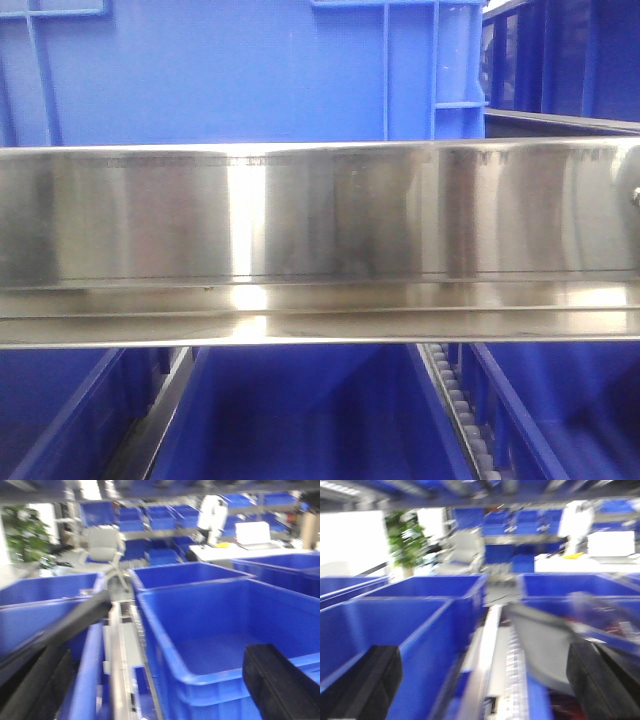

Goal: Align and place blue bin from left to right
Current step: 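Lower both grippers over the blue bin's side walls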

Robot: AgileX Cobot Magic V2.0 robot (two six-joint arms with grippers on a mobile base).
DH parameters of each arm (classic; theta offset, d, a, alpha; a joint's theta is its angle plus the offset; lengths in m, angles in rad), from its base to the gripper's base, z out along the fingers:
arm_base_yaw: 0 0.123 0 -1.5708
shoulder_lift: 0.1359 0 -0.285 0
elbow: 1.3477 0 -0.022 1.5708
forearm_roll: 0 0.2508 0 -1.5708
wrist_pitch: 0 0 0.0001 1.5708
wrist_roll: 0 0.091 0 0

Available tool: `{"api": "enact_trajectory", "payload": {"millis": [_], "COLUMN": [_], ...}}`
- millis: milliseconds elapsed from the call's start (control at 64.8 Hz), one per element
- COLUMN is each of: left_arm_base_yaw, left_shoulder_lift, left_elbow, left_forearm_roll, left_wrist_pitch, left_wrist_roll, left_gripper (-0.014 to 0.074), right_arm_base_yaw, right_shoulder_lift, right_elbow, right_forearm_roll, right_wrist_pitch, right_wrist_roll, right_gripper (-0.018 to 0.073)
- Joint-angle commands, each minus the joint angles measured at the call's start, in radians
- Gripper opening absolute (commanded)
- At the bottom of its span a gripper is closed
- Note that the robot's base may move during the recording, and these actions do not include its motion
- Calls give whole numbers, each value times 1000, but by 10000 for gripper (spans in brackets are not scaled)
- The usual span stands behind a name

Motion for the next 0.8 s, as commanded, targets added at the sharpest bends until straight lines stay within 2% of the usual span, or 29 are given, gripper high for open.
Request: {"api": "enact_trajectory", "payload": {"millis": [0, 201, 386, 463, 540, 679, 787], "left_arm_base_yaw": [-26, -66, -68, -68, -68, -62, -62], "left_shoulder_lift": [61, 238, 447, 541, 632, 790, 903], "left_elbow": [-43, -178, -391, -484, -588, -773, -901], "left_forearm_roll": [-6, -68, -89, -95, -89, -80, -16], "left_wrist_pitch": [9, 60, 231, 299, 368, 532, 656], "left_wrist_roll": [8, 8, -6, -12, -32, -46, -97], "left_gripper": [599, 599, 599, 599, 599, 599, 599], "right_arm_base_yaw": [63, 200, 260, 272, 273, 273, 273], "right_shoulder_lift": [59, 255, 468, 567, 657, 797, 914], "right_elbow": [-54, -231, -443, -536, -633, -808, -961], "right_forearm_roll": [3, 3, -40, -94, -103, -183, -230], "right_wrist_pitch": [18, 83, 243, 321, 383, 490, 585], "right_wrist_roll": [-25, -37, -37, -37, -26, 96, 135], "right_gripper": [570, 570, 570, 570, 570, 570, 570]}}
